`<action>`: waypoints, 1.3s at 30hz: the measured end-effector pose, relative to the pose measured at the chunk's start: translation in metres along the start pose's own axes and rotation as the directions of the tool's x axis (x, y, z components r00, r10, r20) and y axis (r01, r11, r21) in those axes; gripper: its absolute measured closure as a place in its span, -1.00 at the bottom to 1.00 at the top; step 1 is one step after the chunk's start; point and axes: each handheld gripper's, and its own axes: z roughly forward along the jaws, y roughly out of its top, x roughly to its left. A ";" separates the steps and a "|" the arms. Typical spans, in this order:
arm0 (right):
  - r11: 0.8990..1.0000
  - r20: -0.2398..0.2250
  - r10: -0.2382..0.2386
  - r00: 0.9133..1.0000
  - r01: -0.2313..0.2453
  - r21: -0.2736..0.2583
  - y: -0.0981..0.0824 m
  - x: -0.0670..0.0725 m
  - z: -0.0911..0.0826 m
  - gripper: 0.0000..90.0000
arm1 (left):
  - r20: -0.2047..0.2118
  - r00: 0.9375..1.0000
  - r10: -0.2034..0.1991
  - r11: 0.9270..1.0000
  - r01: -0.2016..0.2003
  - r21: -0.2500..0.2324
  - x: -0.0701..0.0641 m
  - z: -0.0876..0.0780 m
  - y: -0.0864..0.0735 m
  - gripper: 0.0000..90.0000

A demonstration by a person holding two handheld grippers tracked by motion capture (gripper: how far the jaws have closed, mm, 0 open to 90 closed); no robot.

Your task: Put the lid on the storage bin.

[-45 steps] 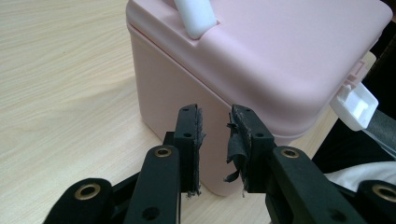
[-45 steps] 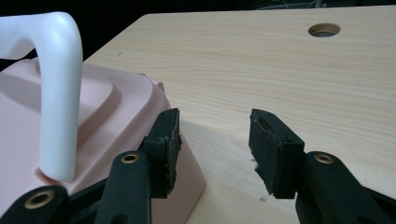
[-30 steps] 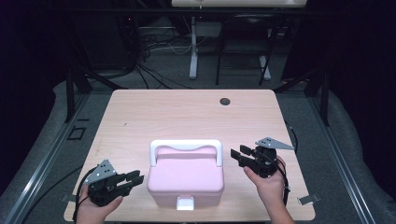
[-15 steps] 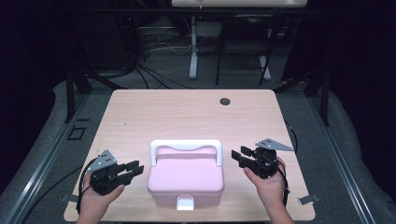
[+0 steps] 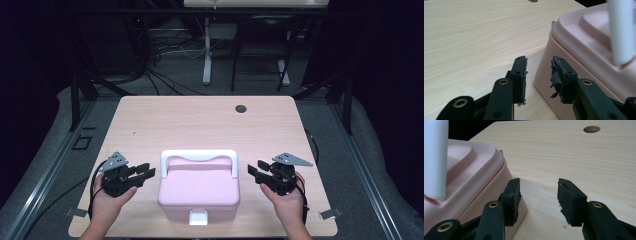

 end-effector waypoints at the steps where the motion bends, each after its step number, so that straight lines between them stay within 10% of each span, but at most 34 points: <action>1: 1.000 0.001 0.000 1.000 0.000 0.002 -0.001 0.000 0.000 0.18 | -0.005 1.000 -0.002 1.000 0.003 0.004 0.001 0.001 0.000 0.41; 39: 0.997 0.032 -0.003 0.999 0.000 0.083 -0.035 -0.010 0.016 0.14 | -0.081 0.995 -0.066 0.996 0.071 0.061 0.028 0.020 -0.037 0.20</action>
